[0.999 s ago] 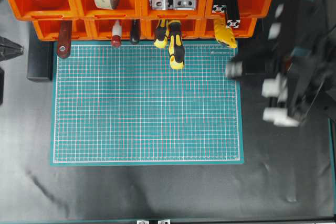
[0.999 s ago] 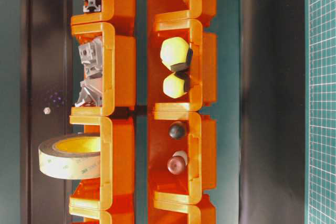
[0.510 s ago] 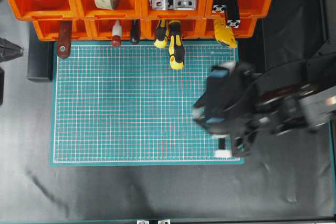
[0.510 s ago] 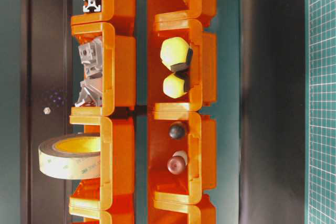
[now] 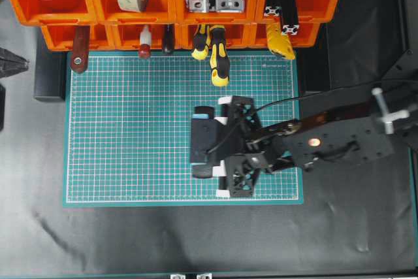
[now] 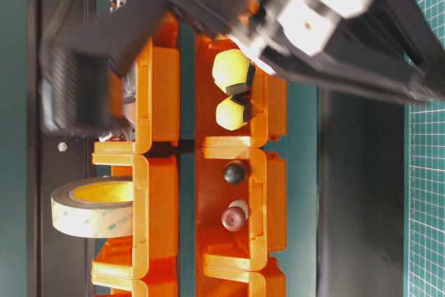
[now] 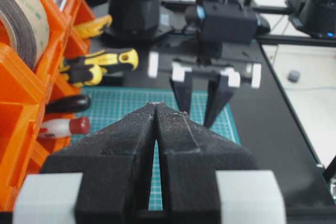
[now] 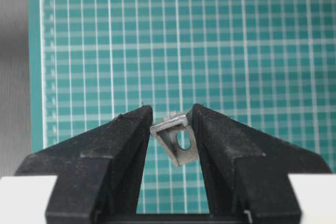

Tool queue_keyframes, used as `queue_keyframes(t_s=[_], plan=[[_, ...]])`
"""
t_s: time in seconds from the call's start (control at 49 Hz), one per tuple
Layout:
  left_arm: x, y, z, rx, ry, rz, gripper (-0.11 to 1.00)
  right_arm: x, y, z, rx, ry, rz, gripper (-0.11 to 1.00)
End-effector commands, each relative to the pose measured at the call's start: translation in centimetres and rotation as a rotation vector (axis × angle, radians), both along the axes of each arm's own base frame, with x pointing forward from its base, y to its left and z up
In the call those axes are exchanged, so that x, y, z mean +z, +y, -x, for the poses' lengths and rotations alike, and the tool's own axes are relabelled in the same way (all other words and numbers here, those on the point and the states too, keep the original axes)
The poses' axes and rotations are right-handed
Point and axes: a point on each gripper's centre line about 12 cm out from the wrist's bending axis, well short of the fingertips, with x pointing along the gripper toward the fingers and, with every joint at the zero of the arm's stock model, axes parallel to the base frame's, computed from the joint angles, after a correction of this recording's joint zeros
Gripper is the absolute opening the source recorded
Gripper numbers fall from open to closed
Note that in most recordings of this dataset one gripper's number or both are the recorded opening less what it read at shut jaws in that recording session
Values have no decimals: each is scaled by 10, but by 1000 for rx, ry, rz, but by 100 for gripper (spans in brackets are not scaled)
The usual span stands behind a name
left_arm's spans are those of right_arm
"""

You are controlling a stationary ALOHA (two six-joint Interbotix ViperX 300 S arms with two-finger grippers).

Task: Pick corner brachets from container rack with right arm.
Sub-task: 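Hold the bracket in the right gripper above the mat center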

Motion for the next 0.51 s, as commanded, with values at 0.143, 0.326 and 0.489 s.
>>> queue_keyframes(t_s=[0.143, 0.326, 0.489], plan=[[15, 0, -1, -1, -37, 0, 1, 11, -5, -20, -4, -70, -27, 27], [16, -1, 0, -4, -40, 0, 1, 9, -10, -20, -18, -66, -27, 27], [15, -1, 0, -4, -37, 0, 1, 8, -12, -21, -22, -66, -26, 27]])
